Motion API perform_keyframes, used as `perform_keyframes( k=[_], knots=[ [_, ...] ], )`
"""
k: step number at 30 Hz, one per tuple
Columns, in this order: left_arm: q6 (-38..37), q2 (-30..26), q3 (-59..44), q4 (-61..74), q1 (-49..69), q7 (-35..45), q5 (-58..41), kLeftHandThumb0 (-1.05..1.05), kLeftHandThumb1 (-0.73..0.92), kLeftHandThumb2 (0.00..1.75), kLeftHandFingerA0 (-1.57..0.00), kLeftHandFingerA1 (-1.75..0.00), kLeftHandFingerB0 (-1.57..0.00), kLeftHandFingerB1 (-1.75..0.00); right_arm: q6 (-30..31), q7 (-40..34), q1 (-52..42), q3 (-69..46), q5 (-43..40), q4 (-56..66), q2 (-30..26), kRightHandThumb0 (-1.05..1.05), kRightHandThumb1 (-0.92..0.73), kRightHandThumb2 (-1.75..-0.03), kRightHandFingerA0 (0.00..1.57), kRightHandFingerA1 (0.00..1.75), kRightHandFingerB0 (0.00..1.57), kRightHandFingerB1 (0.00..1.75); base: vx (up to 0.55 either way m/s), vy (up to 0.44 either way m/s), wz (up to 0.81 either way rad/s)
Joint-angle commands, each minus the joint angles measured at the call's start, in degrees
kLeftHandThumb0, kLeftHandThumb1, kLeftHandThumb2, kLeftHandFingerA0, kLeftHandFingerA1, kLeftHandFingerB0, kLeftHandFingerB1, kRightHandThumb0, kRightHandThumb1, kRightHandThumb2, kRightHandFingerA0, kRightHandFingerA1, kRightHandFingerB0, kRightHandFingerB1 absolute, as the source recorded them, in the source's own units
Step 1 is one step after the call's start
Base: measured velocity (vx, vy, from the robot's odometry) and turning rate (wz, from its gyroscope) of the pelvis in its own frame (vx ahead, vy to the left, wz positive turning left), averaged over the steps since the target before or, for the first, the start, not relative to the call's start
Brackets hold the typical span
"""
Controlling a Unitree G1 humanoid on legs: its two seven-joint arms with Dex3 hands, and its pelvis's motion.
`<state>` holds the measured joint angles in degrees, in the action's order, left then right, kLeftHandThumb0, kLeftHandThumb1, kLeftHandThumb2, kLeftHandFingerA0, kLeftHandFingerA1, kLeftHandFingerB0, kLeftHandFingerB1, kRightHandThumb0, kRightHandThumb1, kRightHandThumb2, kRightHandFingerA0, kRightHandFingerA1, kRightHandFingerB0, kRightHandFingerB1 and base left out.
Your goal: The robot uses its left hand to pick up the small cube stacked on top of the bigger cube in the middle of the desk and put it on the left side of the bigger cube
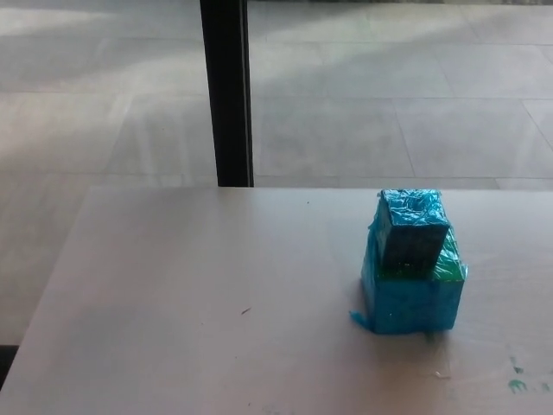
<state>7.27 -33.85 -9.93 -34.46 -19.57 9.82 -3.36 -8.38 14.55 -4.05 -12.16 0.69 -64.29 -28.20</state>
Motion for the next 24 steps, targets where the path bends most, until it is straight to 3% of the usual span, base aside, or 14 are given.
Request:
perform_keyframes(
  k=[1, 4, 5, 6, 7, 9, 13, 15, 16, 17, 20, 21, 22, 24],
  knots=[
    [9.89, -1.74, 8.09, 12.95, -6.73, 4.66, 5.55, -0.94, 0.58, 0.97, -0.05, -0.24, -0.12, -0.14, 4.47, 7.02, 2.78, -0.08, -1.78, 0.84, -3.36, -0.55, -0.52, -0.91, 0.52, 0.72, 0.34, 0.54, 0.0, 0.0, 0.0],
    [10.8, -1.37, 12.59, 14.66, -11.76, 6.94, 7.38, -1.0, 0.6, 0.99, -0.01, -0.09, -0.12, -0.02, 4.45, 7.01, 3.05, 0.06, -1.63, 0.47, -3.12, -0.49, -0.65, -0.59, 0.56, 0.72, 0.41, 0.42, 0.0, 0.0, 0.0],
    [10.5, -0.86, 14.42, 15.03, -14.21, 7.77, 7.83, -1.0, 0.6, 0.98, -0.01, -0.09, -0.1, -0.04, 4.98, 6.2, 3.11, 0.39, -1.21, 0.46, -2.93, -0.51, -0.51, -0.9, 0.56, 0.73, 0.35, 0.54, 0.0, 0.0, 0.0],
    [9.44, 0.03, 15.84, 12.05, -16.89, 7.97, 8.31, -1.02, 0.6, 0.98, 0.0, -0.05, -0.09, -0.01, 6.18, 5.56, 2.92, -0.1, -1.8, 0.89, -2.52, -0.46, -0.64, -0.6, 0.57, 0.7, 0.44, 0.4, 0.0, 0.0, 0.0],
    [10.19, 0.33, 18.42, 11.86, -19.83, 8.86, 9.97, -0.94, 0.52, 0.99, 0.0, -0.07, 0.0, 0.0, 6.51, 5.7, 2.09, -0.79, -2.69, 1.92, -2.11, -0.49, -0.51, -0.88, 0.51, 0.72, 0.34, 0.54, 0.0, 0.0, 0.0],
    [11.03, -0.02, 20.29, 12.26, -21.24, 9.43, 10.89, -0.94, 0.52, 0.99, 0.0, -0.07, 0.0, 0.0, 6.13, 6.38, 1.57, -0.91, -2.95, 2.37, -2.12, -0.49, -0.51, -0.88, 0.51, 0.72, 0.34, 0.54, 0.0, 0.0, 0.0],
    [15.7, 1.3, 27.24, 17.75, -29.71, 12.53, 14.13, -1.05, 0.68, 0.62, 0.0, -0.03, 0.0, -0.17, 4.47, 5.51, -1.5, -0.3, -2.1, 6.26, -2.08, -0.48, -0.52, -0.9, 0.5, 0.68, 0.35, 0.55, 0.0, 0.0, 0.0],
    [16.94, 3.0, 30.03, 16.93, -33.7, 12.85, 15.72, -0.93, 0.5, 0.98, 0.0, -0.15, -0.07, 0.0, 5.42, 5.32, -2.04, -0.13, -1.92, 7.67, -2.16, -0.49, -0.53, -0.89, 0.49, 0.66, 0.34, 0.54, 0.0, 0.0, 0.0],
    [16.92, 3.58, 31.15, 16.66, -35.06, 13.11, 16.35, -1.01, 0.66, 0.61, 0.0, -0.06, 0.0, -0.15, 5.07, 5.34, -1.5, -0.23, -1.99, 6.36, -2.07, -0.49, -0.52, -0.89, 0.5, 0.67, 0.35, 0.54, 0.0, 0.0, 0.0],
    [17.4, 4.48, 32.5, 15.81, -36.88, 13.51, 17.07, -0.93, 0.5, 0.98, 0.0, -0.16, 0.0, 0.0, 5.28, 4.9, -0.87, -0.36, -2.06, 5.38, -1.83, -0.47, -0.51, -0.89, 0.51, 0.68, 0.35, 0.54, 0.0, 0.0, 0.0],
    [17.1, 7.38, 35.84, 13.21, -41.44, 14.56, 18.43, -0.93, 0.5, 0.99, 0.0, -0.16, -0.04, 0.0, 5.54, 5.75, -1.32, 0.1, -1.91, 6.7, -1.94, -0.48, -0.51, -0.9, 0.51, 0.69, 0.35, 0.55, 0.0, 0.0, 0.0],
    [17.67, 8.34, 36.39, 13.1, -42.38, 14.7, 18.52, -0.95, 0.52, 1.0, 0.0, -0.14, 0.0, 0.0, 5.64, 5.63, -1.4, 0.01, -2.04, 6.92, -1.82, -0.47, -0.65, -0.6, 0.55, 0.67, 0.42, 0.42, 0.0, 0.0, 0.0],
    [17.84, 10.32, 37.06, 12.68, -43.94, 14.74, 18.57, -0.96, 0.52, 1.01, 0.0, -0.15, 0.0, 0.0, 5.74, 5.39, -1.29, -0.15, -2.2, 6.79, -1.6, -0.5, -0.51, -0.9, 0.52, 0.69, 0.36, 0.54, 0.0, 0.0, 0.0],
    [17.13, 11.34, 37.05, 11.79, -44.6, 14.66, 18.59, -0.96, 0.52, 1.01, 0.0, -0.15, 0.0, 0.0, 5.8, 5.31, -1.01, -0.17, -2.18, 6.28, -1.55, -0.5, -0.51, -0.9, 0.52, 0.69, 0.36, 0.54, 0.0, 0.0, 0.0]
  ],
)
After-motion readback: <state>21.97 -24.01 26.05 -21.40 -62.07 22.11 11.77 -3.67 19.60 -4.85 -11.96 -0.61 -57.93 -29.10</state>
